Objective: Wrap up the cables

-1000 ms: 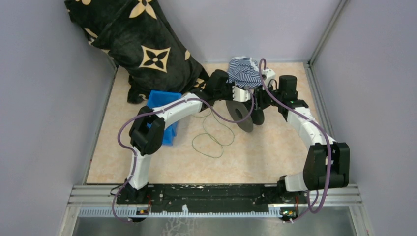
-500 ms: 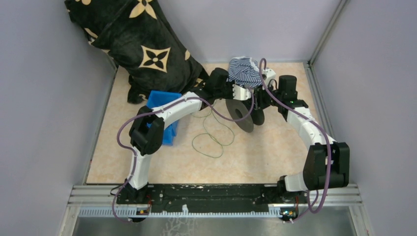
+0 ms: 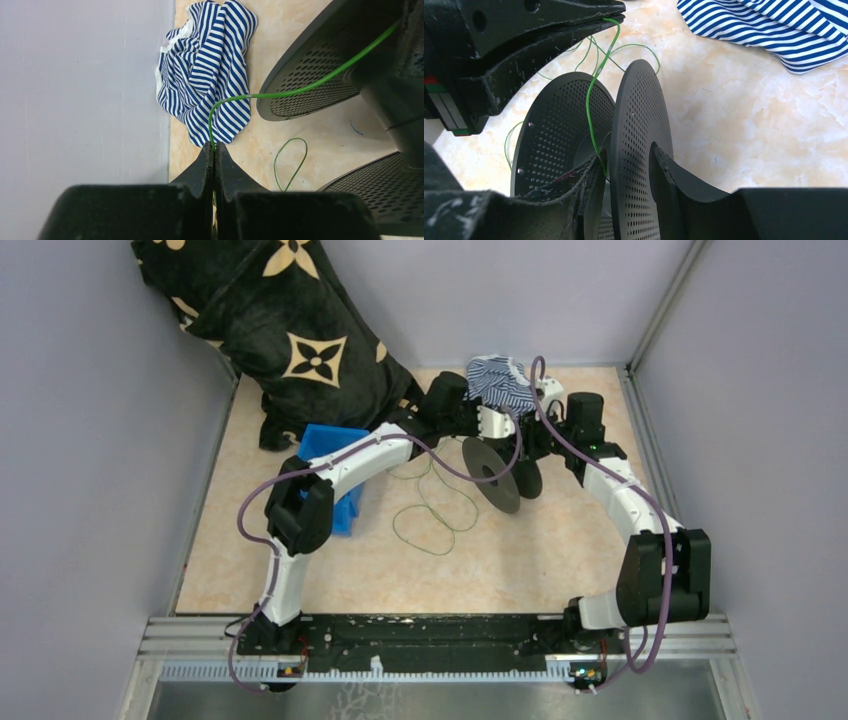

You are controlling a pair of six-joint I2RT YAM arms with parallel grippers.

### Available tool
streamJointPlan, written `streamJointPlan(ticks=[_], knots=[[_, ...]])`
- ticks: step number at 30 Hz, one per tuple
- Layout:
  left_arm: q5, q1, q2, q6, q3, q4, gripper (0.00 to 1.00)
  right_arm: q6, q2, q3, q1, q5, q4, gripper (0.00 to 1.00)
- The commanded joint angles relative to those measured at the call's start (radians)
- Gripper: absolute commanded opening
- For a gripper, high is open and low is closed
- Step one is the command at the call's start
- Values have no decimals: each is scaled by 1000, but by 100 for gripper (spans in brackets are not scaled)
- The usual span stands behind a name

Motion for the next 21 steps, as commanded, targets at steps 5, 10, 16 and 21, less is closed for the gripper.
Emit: streamJointPlan(ticks=[5,10,16,21], knots=[[-4,-11,23,68,14,5,0,13,14,51,-3,-8,48,39],[-36,-11,32,115,0,40,0,13,18,53,-4,-10,45,38],[-51,-11,38,150,-11,64,0,9,21,50,-4,-15,40,39],[-59,-12,41,166,-13,67,0,0,15,49,-3,-26,41,41]])
